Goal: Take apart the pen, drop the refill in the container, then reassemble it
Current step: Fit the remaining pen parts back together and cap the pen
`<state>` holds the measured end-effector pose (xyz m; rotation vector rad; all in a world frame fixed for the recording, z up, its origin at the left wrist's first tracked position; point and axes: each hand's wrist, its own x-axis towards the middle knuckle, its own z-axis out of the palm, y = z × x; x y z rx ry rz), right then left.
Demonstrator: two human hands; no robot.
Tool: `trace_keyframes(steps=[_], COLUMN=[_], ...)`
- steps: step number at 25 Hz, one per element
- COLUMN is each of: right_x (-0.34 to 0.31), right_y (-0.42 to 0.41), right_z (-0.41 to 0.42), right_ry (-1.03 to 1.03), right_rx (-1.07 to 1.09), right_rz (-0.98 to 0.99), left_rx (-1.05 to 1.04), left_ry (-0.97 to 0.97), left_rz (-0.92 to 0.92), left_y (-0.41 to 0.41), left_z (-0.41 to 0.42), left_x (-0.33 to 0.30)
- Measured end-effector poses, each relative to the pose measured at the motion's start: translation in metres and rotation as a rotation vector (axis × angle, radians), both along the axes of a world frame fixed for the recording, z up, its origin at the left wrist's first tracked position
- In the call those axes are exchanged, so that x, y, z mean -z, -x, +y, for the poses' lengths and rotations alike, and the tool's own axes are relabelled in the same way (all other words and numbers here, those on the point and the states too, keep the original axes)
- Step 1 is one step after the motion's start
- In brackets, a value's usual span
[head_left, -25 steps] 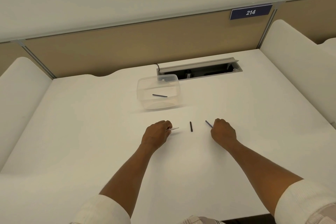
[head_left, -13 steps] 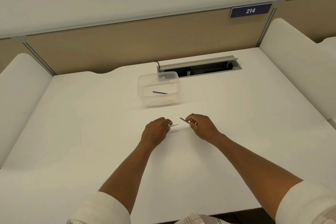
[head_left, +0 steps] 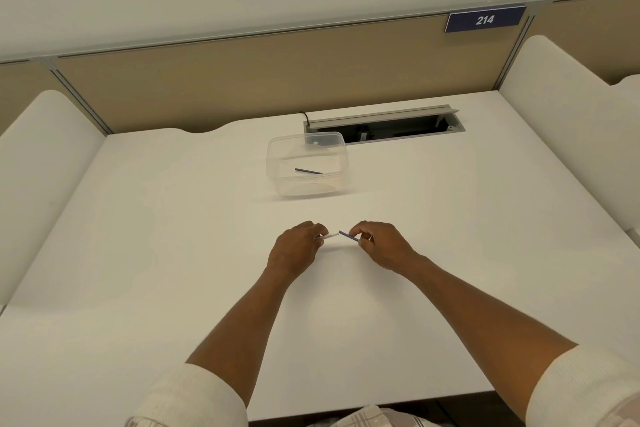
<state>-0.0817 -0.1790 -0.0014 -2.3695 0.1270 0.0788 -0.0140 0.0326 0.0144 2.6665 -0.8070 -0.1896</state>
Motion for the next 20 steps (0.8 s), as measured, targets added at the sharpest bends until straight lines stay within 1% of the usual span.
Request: trace_keyframes(steps=[6,13,20], right_x=[-0.004,-0.013,-0.017], right_y=[-0.003,-0.015,-0.018], right_z=[-0.002,0.004,-0.003], right_ry=[0.034,0.001,-0.063], right_rx=[-0.018,-0.043,0.067], right_rz=[0.006,-0.039,-0.145], left_rx=[0.004,0.034,-0.01], left_ry=[-0.006,0.044,0.037], left_rz=[-0.011,-0.025,-0.003], left_y=[0.001,0.001,-0.005], left_z=[0.001,-0.008,0.0], left_x=[-0.003,-0.008,-0.004])
